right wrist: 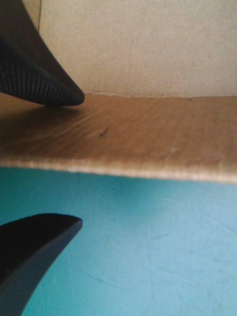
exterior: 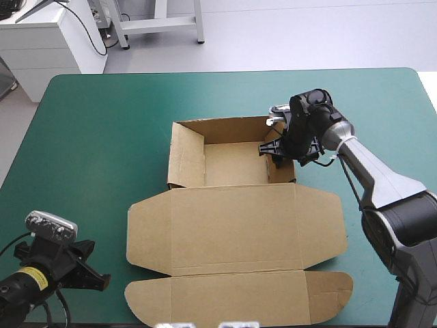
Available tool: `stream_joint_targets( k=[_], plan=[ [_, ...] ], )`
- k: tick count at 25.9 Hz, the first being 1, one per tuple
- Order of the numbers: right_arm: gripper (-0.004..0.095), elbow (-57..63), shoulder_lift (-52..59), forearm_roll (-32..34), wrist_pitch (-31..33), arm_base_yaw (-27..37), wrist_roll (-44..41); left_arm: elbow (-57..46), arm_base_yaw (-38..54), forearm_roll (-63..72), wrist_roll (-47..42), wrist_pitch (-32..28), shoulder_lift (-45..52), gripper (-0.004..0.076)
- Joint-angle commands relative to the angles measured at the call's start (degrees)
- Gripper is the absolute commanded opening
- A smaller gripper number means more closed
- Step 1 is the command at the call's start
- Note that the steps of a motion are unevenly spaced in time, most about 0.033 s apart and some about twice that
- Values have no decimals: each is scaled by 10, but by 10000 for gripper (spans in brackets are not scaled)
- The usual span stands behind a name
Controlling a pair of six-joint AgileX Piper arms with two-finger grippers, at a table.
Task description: Fold the box
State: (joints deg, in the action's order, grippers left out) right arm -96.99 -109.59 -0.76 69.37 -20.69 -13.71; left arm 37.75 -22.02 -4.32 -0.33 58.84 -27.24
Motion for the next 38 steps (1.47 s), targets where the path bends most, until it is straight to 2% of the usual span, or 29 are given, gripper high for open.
stream_joint_targets(
  k=[1,5,6,8,13,18,20,22,24,26,33,38],
  plan=[
    [574,-3,26,-17,-40,4,-1,-8,-2,-1,-2,-38,32,-8],
    [567,-3,25,-27,-49,4,-3,-32,-2,-1,-2,-43,74,-8],
    [538,-1,25,-27,-49,4,-3,-37,-2,-1,-2,-43,83,-8],
    [426,6,25,-25,-52,4,-6,-45,-2,-1,-2,-43,98,-8],
    [-27,19,3,-23,-34,4,-30,-52,-2,-1,3,-46,125,-8],
    [-21,4,4,-11,-47,7,-21,-52,-2,-3,3,-47,136,-8],
    [-21,-24,13,3,-24,18,-4,-52,-2,-3,3,-47,136,-8],
    [-21,-56,25,37,19,31,21,-52,-2,-3,3,-47,137,-8],
    [-21,-76,46,93,20,47,32,-52,-2,-6,3,-49,137,-8],
    [-21,-85,85,139,20,92,47,-52,-2,-6,3,-59,137,-8],
    [-21,-85,119,130,20,296,97,-52,-2,-42,3,-57,137,-8],
    [-21,-84,77,140,5,378,108,-52,-2,-52,3,-98,137,-8]
  ],
)
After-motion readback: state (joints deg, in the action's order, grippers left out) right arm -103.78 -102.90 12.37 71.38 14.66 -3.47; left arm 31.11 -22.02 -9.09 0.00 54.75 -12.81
